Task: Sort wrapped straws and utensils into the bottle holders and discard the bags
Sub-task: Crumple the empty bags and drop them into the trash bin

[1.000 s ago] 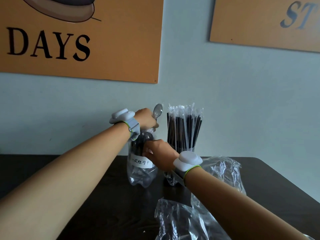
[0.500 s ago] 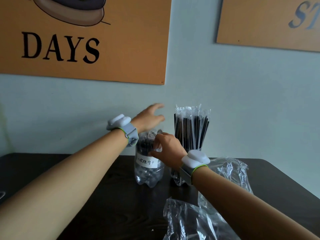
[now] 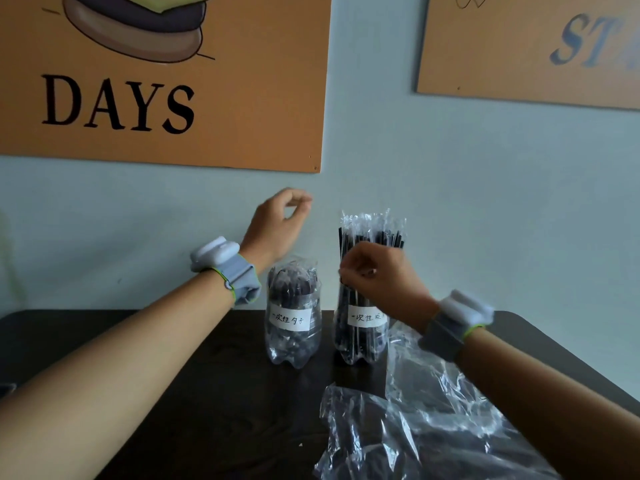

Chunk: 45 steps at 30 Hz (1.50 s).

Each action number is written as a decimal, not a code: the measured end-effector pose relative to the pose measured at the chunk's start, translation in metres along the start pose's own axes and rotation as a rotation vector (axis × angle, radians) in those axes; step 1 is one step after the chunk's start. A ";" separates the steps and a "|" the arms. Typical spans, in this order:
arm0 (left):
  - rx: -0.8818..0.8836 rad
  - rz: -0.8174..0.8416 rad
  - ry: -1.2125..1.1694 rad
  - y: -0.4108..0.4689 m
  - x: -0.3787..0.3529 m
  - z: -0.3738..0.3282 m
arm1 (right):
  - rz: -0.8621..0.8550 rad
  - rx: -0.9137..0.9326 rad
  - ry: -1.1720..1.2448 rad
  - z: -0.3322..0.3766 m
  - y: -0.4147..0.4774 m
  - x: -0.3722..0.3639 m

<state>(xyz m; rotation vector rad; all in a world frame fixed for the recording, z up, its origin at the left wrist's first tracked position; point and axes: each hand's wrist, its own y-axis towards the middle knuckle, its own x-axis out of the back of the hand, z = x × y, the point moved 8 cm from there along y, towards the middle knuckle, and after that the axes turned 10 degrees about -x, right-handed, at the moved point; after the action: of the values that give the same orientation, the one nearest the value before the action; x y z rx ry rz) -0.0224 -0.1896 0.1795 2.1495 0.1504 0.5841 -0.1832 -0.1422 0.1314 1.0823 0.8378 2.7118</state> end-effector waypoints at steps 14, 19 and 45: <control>-0.038 1.112 0.167 -0.145 -0.162 -0.101 | 0.453 -0.437 -0.371 -0.100 -0.099 0.067; -0.001 1.348 0.390 -0.196 -0.213 -0.066 | 0.758 -0.605 -0.332 -0.131 -0.143 0.057; 0.334 0.528 -0.559 -0.130 -0.179 -0.124 | 0.609 -0.492 0.286 -0.092 -0.129 0.065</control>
<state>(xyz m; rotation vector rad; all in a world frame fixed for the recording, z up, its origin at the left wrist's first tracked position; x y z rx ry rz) -0.2241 -0.0755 0.0760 2.6060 -0.6857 0.2287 -0.3055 -0.0565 0.0478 0.9557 -0.2100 3.3417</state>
